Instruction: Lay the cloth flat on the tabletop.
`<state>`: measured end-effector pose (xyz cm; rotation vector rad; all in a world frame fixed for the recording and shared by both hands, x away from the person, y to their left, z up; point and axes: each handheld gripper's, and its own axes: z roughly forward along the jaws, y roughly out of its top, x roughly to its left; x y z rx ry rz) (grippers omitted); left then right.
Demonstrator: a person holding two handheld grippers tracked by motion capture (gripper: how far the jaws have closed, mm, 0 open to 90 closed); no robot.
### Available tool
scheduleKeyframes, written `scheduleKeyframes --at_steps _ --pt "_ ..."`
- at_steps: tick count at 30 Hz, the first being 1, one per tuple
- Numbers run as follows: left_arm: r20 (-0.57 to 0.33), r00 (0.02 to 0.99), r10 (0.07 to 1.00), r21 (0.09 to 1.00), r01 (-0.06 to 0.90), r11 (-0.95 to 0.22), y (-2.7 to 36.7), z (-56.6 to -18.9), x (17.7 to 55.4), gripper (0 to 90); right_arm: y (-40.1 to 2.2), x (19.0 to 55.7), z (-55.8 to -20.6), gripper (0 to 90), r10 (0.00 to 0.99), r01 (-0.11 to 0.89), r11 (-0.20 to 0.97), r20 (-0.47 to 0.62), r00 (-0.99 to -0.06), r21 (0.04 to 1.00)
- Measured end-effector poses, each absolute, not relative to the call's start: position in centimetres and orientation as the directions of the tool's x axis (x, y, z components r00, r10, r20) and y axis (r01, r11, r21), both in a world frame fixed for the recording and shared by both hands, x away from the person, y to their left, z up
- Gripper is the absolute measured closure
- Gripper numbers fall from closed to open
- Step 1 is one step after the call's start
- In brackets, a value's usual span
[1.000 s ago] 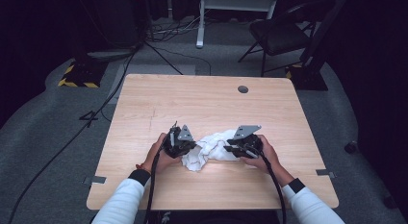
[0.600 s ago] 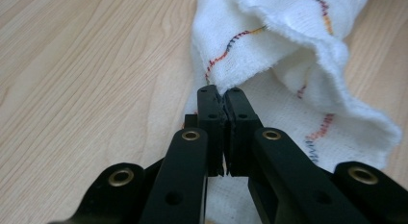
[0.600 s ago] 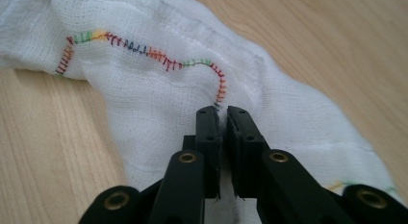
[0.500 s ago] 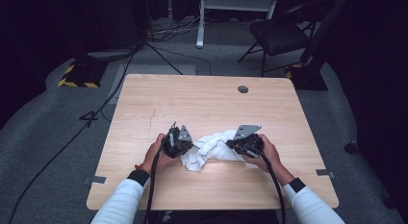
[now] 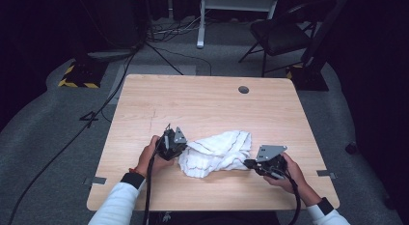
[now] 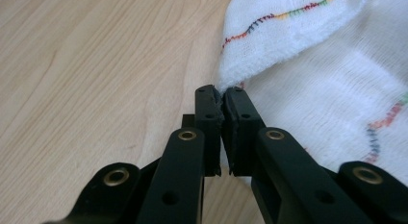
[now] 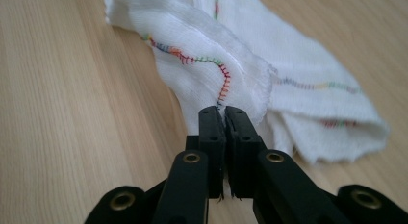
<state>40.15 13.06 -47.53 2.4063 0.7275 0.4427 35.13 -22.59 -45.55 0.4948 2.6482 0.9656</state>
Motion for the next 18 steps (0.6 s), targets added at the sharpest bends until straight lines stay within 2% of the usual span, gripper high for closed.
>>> scheduleKeyframes --at_steps 3,5,7,9,12,13,14,15,18 --pt "0.126 0.788 0.603 0.607 0.419 -0.675 13.9 -47.7 39.9 85.8 -23.2 34.8 -46.3 86.3 0.419 0.239 0.735 -0.148 -0.896 0.634" --pt "0.136 0.778 0.613 0.604 0.426 -0.674 14.5 -47.9 39.6 82.3 -24.4 34.7 -47.1 84.3 0.471 0.27 0.738 -0.185 -0.862 0.619" --pt "0.128 0.78 0.613 0.613 0.423 -0.667 14.9 -47.9 39.3 79.0 -25.4 34.8 -47.0 77.1 0.509 0.288 0.714 -0.189 -0.84 0.638" --pt "0.126 0.783 0.609 0.626 0.413 -0.662 14.7 -47.8 39.1 76.8 -25.8 34.8 -46.8 74.9 0.53 0.297 0.697 -0.191 -0.826 0.653" --pt "0.102 0.805 0.584 0.674 0.376 -0.636 13.4 -46.9 38.7 62.3 -26.7 35.2 -45.9 65.7 0.596 0.326 0.632 -0.171 -0.785 0.703" --pt "0.092 0.814 0.573 0.691 0.362 -0.625 12.6 -46.6 38.5 62.3 -26.7 35.2 -45.9 65.7 0.596 0.326 0.632 -0.171 -0.785 0.703" --pt "0.098 0.824 0.558 0.701 0.341 -0.626 11.8 -46.3 38.3 57.0 -26.7 35.4 -45.6 63.0 0.602 0.327 0.621 -0.166 -0.781 0.712" --pt "0.123 0.853 0.507 0.699 0.287 -0.655 9.8 -45.8 37.9 52.2 -26.5 35.7 -45.2 58.8 0.61 0.317 0.617 -0.183 -0.771 0.72" --pt "0.131 0.878 0.46 0.697 0.249 -0.673 7.8 -45.7 37.7 48.5 -26.4 36.2 -44.9 57.3 0.626 0.336 0.581 -0.143 -0.767 0.742"
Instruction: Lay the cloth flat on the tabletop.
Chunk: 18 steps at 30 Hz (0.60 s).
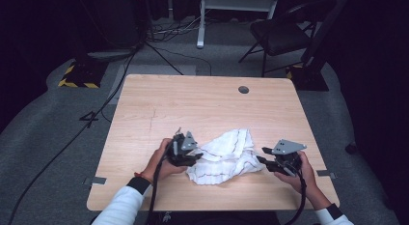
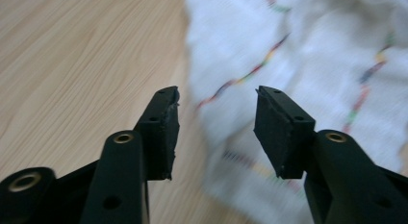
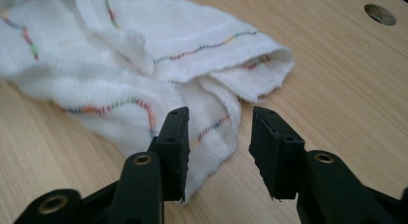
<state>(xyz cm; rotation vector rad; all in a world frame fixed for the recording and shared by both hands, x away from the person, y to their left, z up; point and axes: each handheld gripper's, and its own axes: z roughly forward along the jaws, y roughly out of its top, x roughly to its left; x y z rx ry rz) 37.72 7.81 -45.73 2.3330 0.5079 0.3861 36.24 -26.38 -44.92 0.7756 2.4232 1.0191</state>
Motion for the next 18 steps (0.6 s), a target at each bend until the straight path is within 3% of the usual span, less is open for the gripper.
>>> scheduleKeyframes --at_steps 3,7,10,13,18 --pt "0.146 0.909 0.39 0.663 0.202 -0.721 4.0 -46.4 38.2 46.8 -25.0 37.2 -45.3 53.8 0.622 0.357 0.598 -0.135 -0.771 0.718" --pt "0.153 0.922 0.356 0.637 0.183 -0.749 2.0 -47.1 38.7 51.0 -24.0 37.7 -45.9 52.6 0.585 0.36 0.631 -0.117 -0.802 0.688" --pt "0.148 0.939 0.312 0.598 0.166 -0.784 1.1 -48.3 39.5 68.2 -23.5 37.7 -46.8 52.3 0.527 0.361 0.675 -0.079 -0.846 0.643" --pt "0.113 0.942 0.316 0.62 0.182 -0.763 1.6 -48.4 40.1 79.3 -23.7 37.4 -47.2 53.8 0.49 0.352 0.692 -0.051 -0.87 0.63" --pt "0.113 0.932 0.344 0.666 0.186 -0.723 2.8 -47.7 40.6 87.6 -24.3 36.5 -47.7 55.1 0.452 0.344 0.725 -0.035 -0.891 0.597"
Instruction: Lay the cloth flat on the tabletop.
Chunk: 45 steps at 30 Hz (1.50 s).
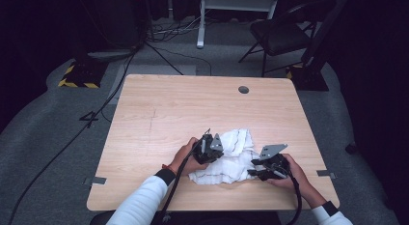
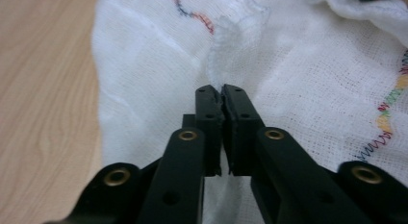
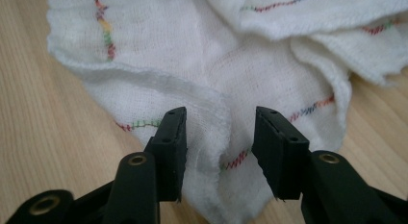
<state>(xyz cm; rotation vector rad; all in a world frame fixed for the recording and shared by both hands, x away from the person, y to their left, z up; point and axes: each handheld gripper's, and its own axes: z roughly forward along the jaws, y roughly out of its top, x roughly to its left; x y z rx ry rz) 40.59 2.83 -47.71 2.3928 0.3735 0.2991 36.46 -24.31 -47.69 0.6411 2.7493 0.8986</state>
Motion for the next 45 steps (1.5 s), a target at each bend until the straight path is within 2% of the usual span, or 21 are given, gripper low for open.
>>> scheduleKeyframes --at_steps 6,7,9,10,11,13,22,26,27,29,32,33,34,35,38,43,45 --pt "0.118 0.904 0.412 0.713 0.211 -0.668 5.5 -46.1 41.4 88.3 -25.6 35.6 -47.7 50.4 0.485 0.373 0.71 -0.03 -0.874 0.597" --pt "0.127 0.88 0.458 0.732 0.229 -0.642 6.7 -45.7 41.8 88.3 -25.7 35.6 -47.8 49.0 0.489 0.377 0.708 -0.03 -0.872 0.598" --pt "0.131 0.87 0.476 0.73 0.24 -0.64 7.3 -45.6 42.1 88.3 -25.9 35.5 -47.7 48.3 0.493 0.379 0.706 -0.031 -0.87 0.598" --pt "0.097 0.849 0.52 0.749 0.282 -0.6 8.7 -45.5 42.7 88.3 -26.2 35.6 -47.7 46.3 0.499 0.384 0.707 -0.034 -0.866 0.594" --pt "0.097 0.849 0.52 0.749 0.282 -0.6 8.7 -45.5 42.7 88.3 -26.2 35.6 -47.7 46.3 0.499 0.384 0.707 -0.034 -0.866 0.594" --pt "0.097 0.81 0.579 0.758 0.317 -0.57 10.5 -45.3 43.4 88.2 -26.8 35.7 -47.4 45.6 0.511 0.389 0.699 -0.038 -0.859 0.6" --pt "0.07 0.726 0.684 0.73 0.43 -0.531 12.8 -47.3 46.0 84.9 -27.1 37.5 -46.0 41.4 0.587 0.404 0.625 -0.061 -0.807 0.668" --pt "0.072 0.699 0.711 0.724 0.454 -0.519 12.8 -47.7 46.5 76.4 -26.0 39.6 -45.4 41.0 0.599 0.404 0.604 -0.057 -0.799 0.687" --pt "0.076 0.693 0.717 0.722 0.458 -0.519 12.8 -47.7 46.4 68.2 -25.3 41.0 -45.3 40.8 0.605 0.403 0.601 -0.063 -0.794 0.69" --pt "0.054 0.705 0.708 0.738 0.449 -0.503 12.5 -47.2 46.1 58.3 -24.7 42.3 -45.5 40.4 0.617 0.419 0.59 -0.05 -0.785 0.69" --pt "0.033 0.735 0.677 0.744 0.435 -0.508 12.2 -46.7 45.7 49.9 -24.3 43.4 -45.5 41.2 0.634 0.417 0.587 -0.074 -0.77 0.694" --pt "0.025 0.75 0.661 0.745 0.427 -0.512 11.5 -46.4 45.2 40.5 -24.3 44.3 -45.5 41.5 0.657 0.428 0.566 -0.071 -0.751 0.705" --pt "0.025 0.75 0.661 0.745 0.427 -0.512 11.5 -46.4 45.2 35.4 -24.3 44.3 -45.5 41.5 0.657 0.428 0.566 -0.071 -0.751 0.705" --pt "0.026 0.755 0.655 0.742 0.424 -0.518 11.2 -46.4 45.0 35.4 -24.3 44.6 -45.4 41.6 0.667 0.436 0.553 -0.064 -0.742 0.71" --pt "0.009 0.799 0.601 0.722 0.41 -0.557 9.8 -46.3 43.4 26.1 -23.8 46.0 -45.6 43.3 0.696 0.43 0.567 -0.129 -0.707 0.703" --pt "0.015 0.847 0.532 0.69 0.376 -0.618 8.6 -46.8 41.4 22.8 -23.8 47.9 -46.8 44.5 0.741 0.471 0.533 -0.118 -0.661 0.702" --pt "0.02 0.871 0.49 0.659 0.357 -0.661 8.2 -47.3 40.5 22.9 -23.7 48.6 -47.8 44.1 0.742 0.485 0.573 -0.167 -0.649 0.661"
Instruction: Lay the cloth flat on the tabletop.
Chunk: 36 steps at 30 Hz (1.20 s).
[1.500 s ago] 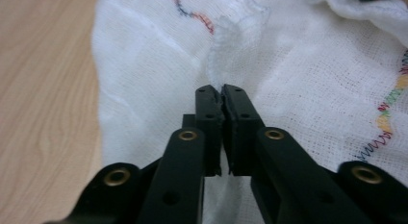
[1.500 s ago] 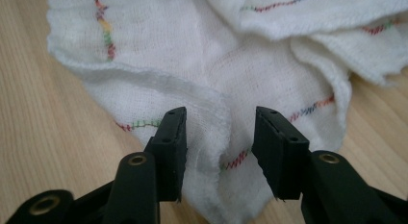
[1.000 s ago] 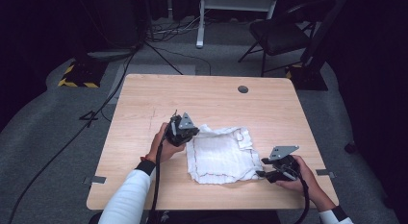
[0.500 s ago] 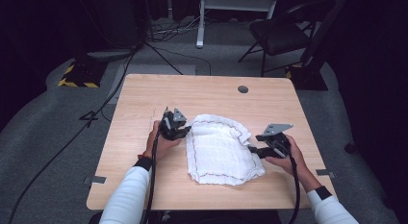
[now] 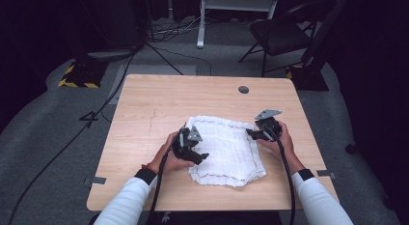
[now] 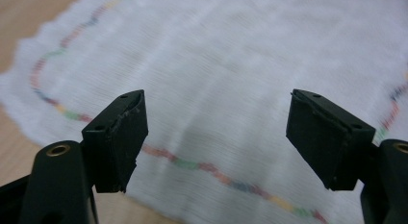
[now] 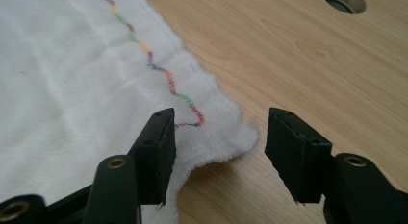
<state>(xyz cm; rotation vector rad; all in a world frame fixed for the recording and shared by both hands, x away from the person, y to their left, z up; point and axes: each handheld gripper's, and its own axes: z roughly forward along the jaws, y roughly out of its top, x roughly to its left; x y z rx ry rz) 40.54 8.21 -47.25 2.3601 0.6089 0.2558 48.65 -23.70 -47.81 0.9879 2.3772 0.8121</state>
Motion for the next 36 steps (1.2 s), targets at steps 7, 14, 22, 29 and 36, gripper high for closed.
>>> scheduleKeyframes --at_steps 7,14,22,29,36 --pt "0.012 0.894 0.448 0.607 0.35 -0.713 8.3 -49.0 39.2 23.0 -24.0 49.3 -48.6 42.4 0.765 0.51 0.563 -0.177 -0.619 0.65" --pt "-0.006 0.9 0.437 0.622 0.345 -0.702 9.7 -49.3 40.6 20.3 -24.7 50.7 -48.7 44.0 0.825 0.566 0.501 -0.166 -0.54 0.655" --pt "-0.002 0.875 0.483 0.634 0.375 -0.676 10.7 -48.6 40.3 20.9 -25.0 50.1 -47.6 39.9 0.83 0.557 0.49 -0.164 -0.532 0.67" --pt "-0.009 0.876 0.483 0.651 0.372 -0.662 11.6 -48.4 37.5 22.0 -25.1 44.7 -46.1 36.2 0.741 0.487 0.52 -0.087 -0.666 0.702" --pt "-0.025 0.842 0.538 0.645 0.425 -0.635 13.4 -49.0 36.0 25.2 -24.5 38.9 -46.8 33.1 0.619 0.413 0.626 -0.1 -0.779 0.662"
